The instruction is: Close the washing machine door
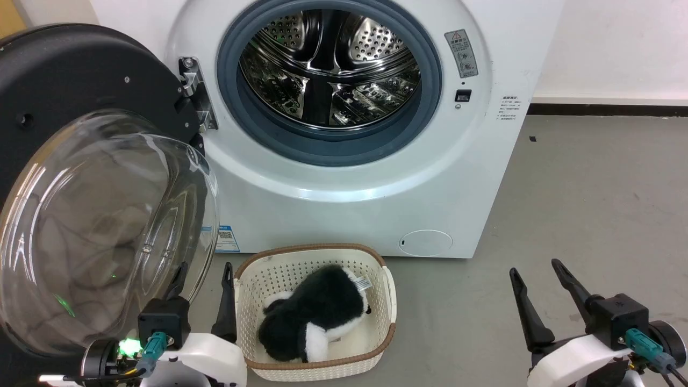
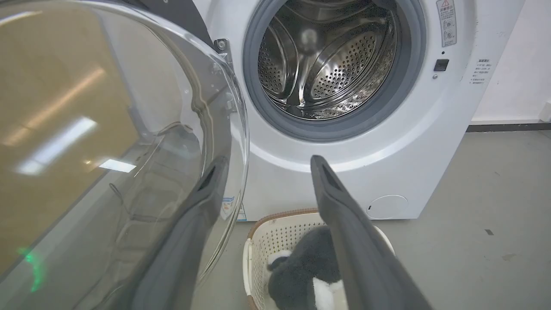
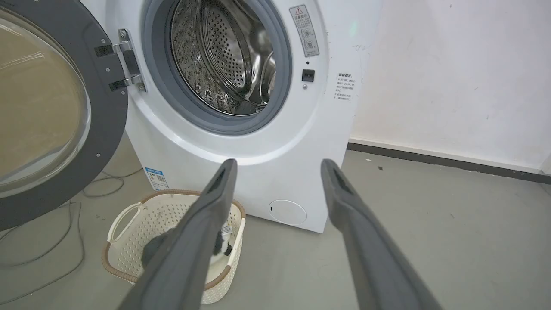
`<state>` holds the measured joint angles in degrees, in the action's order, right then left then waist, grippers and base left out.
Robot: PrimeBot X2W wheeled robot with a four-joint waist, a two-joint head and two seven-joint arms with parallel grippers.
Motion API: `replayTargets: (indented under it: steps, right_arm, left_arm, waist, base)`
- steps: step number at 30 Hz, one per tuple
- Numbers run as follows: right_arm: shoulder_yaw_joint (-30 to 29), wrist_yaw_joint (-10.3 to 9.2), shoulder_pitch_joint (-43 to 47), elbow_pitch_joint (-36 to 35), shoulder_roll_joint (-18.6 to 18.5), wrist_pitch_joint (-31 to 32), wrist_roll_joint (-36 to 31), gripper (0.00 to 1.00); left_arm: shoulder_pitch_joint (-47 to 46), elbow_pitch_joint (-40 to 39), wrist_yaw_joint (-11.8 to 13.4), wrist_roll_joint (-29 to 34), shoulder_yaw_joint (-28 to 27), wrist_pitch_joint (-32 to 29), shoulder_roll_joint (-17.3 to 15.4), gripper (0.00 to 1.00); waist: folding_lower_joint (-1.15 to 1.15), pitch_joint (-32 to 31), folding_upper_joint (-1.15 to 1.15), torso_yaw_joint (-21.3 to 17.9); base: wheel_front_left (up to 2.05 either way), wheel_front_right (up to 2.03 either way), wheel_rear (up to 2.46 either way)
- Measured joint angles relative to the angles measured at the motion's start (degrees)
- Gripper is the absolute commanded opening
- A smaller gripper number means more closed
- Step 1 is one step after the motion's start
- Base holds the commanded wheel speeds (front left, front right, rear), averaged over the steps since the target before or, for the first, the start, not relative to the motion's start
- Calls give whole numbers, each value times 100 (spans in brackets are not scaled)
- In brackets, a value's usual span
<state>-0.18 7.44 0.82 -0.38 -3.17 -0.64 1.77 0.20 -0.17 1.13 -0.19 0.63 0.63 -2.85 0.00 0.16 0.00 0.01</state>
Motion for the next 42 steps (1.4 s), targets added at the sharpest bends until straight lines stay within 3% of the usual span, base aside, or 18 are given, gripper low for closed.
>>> replayTargets:
  steps: [12, 13, 14, 15, 22, 31, 35, 42]
  right_arm:
    - [-8, 0, 0, -76, 0, -152, 194, 100]
    - [-9, 0, 0, -86, 0, -159, 209, 100]
    - [-9, 0, 0, -94, 0, -172, 234, 100]
    - [-11, 0, 0, -101, 0, -178, 242, 100]
    - [-23, 0, 0, -136, 0, -260, 347, 100]
    - [-37, 0, -1, -171, 0, -359, 457, 100]
    - [-45, 0, -1, -185, 0, -414, 556, 100]
    - [-75, 0, -2, -196, 1, -502, 661, 100]
  left_arm:
    - [-1, -55, 185, 12, 104, 148, -9, 97]
    - [-4, -76, 204, 19, 119, 159, -15, 44]
    - [-8, -98, 234, 20, 136, 170, -21, 44]
    - [-18, -124, 250, 20, 154, 179, -26, 0]
    - [-99, -355, 422, 31, 255, 256, -108, 0]
    - [-291, -849, 458, -70, 171, 357, -180, 0]
    - [-425, -1079, 414, -230, 40, 421, -192, 0]
    - [-792, -1447, 123, -570, -456, 505, -182, 0]
  waist:
    - [0, 34, 0, 73]
    - [1, 38, 0, 88]
    - [1, 43, 0, 104]
    - [0, 47, 0, 123]
    - [0, 80, 0, 291]
    - [0, 118, 0, 580]
    - [0, 139, 0, 713]
    - [0, 189, 0, 944]
  base:
    - [0, 0, 0]
    - [0, 0, 0]
    - [0, 0, 0]
    - [0, 0, 0]
    - [0, 0, 0]
    - [0, 0, 0]
    - [0, 0, 0]
    - [0, 0, 0]
